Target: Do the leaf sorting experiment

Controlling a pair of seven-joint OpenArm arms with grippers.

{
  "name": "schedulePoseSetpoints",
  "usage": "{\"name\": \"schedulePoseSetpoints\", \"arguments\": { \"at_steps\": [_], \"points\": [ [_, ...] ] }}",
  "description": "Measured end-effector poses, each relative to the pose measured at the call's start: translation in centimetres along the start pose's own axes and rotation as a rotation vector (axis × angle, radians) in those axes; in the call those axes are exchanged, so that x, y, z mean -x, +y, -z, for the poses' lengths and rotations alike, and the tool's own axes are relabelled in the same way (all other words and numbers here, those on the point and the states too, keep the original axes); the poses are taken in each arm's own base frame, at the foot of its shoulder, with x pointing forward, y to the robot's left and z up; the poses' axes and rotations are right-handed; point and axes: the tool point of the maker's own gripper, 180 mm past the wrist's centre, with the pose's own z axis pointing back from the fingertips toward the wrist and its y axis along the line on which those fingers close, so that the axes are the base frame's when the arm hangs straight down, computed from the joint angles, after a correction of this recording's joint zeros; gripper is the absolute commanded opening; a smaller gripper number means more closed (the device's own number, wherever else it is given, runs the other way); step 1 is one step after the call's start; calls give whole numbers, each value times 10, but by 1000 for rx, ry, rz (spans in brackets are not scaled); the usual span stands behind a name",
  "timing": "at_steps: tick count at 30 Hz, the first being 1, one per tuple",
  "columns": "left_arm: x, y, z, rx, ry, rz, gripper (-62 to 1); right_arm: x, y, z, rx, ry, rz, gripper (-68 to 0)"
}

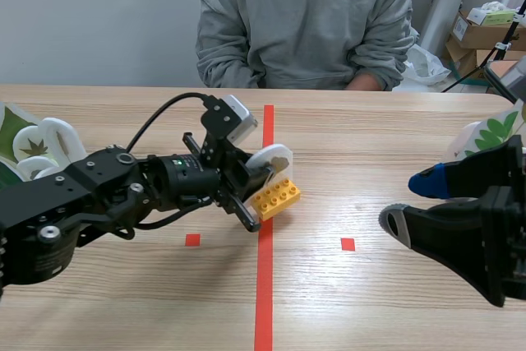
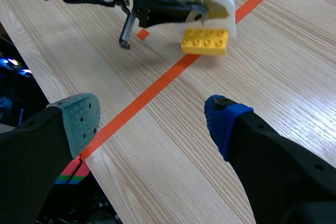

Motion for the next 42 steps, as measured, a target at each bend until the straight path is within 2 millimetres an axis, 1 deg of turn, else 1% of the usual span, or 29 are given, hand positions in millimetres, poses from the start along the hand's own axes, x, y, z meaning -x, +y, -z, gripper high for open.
{"name": "schedulePoseSetpoints", "arguments": {
  "at_steps": [3, 9, 15, 17, 23, 34, 39, 42],
  "points": [
    [-6, 13, -19, -40, -32, -31, -568, 0, 0, 0, 0, 0, 0, -264],
    [4, 42, -74, -186, -57, -98, -568, 0, 0, 0, 1, 0, 0, -264],
    [11, 54, -117, -314, -99, -188, -568, 0, 0, 0, 0, 0, -1, -264],
    [16, 57, -129, -348, -93, -199, -568, 0, 0, 0, 0, 0, 0, -264],
    [43, 72, -167, -466, -50, -242, -568, 0, 0, 0, 0, 0, 0, -264],
    [70, 101, -213, -698, 14, -262, -568, 0, 0, 0, 0, 0, 0, -264],
    [80, 113, -227, -784, 52, -254, -568, 0, 0, 0, 0, 0, 0, -264],
    [95, 115, -234, -815, 86, -275, -568, 0, 0, 0, 0, 0, 0, -264]
  ]
}}
